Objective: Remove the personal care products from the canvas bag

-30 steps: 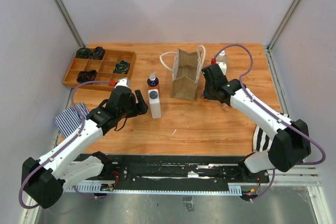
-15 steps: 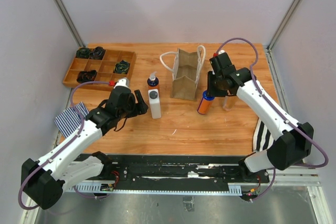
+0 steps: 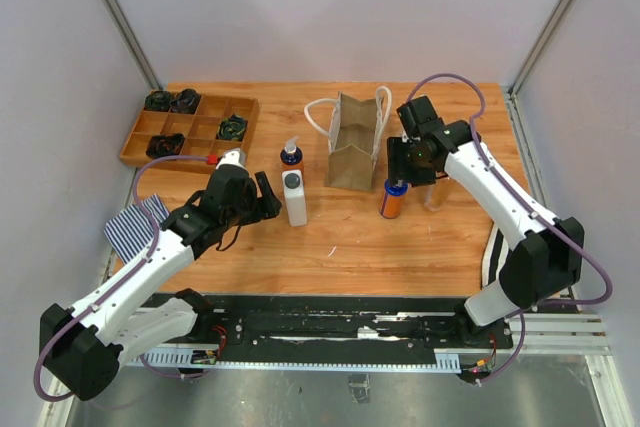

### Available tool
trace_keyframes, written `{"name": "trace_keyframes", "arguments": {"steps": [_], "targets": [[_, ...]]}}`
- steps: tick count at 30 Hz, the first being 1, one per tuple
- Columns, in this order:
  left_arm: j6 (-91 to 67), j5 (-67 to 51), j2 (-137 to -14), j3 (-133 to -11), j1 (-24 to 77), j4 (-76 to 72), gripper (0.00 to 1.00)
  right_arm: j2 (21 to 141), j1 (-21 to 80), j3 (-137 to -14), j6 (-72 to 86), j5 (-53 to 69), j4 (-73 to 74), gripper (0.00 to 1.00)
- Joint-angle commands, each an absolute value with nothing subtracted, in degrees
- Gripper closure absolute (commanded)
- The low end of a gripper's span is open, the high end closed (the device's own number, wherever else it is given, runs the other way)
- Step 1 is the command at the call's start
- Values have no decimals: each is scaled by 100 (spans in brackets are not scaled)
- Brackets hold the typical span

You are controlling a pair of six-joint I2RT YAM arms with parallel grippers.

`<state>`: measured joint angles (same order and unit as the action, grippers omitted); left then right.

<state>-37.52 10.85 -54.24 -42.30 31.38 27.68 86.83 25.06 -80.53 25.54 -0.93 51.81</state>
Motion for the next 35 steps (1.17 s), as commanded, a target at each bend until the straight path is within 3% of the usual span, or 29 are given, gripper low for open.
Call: {"name": "trace_keyframes", "arguments": {"steps": [1,6,11,18,25,28,35], "targets": [[-3727,1173,-5387,-4420,3173,2849,23,8408,2723,-8425,2481,-614,5495,30],[-3642,1367,-5286,-4747,3175,2976,23,7245,2946,-8378,2303,-1415,4779,0],[-3333,1719,-5565,-5653,3173,3317,18,6849,2728,-8702,1584,-1334,4380,2],[-2619,2202,-6667,-7303,3112,3209,0,7544,1824,-9261,878,835,4305,2],[-1301,3763,-7386,-7812,3000,1200,0,7753,1811,-8782,532,-289,2805,2],[-753,3616,-7469,-7704,2906,391,0,7769,1811,-8678,405,-858,2433,2],[-533,3409,-7670,-8028,2839,371,0,7984,1818,-8905,121,-1506,2448,2]]}}
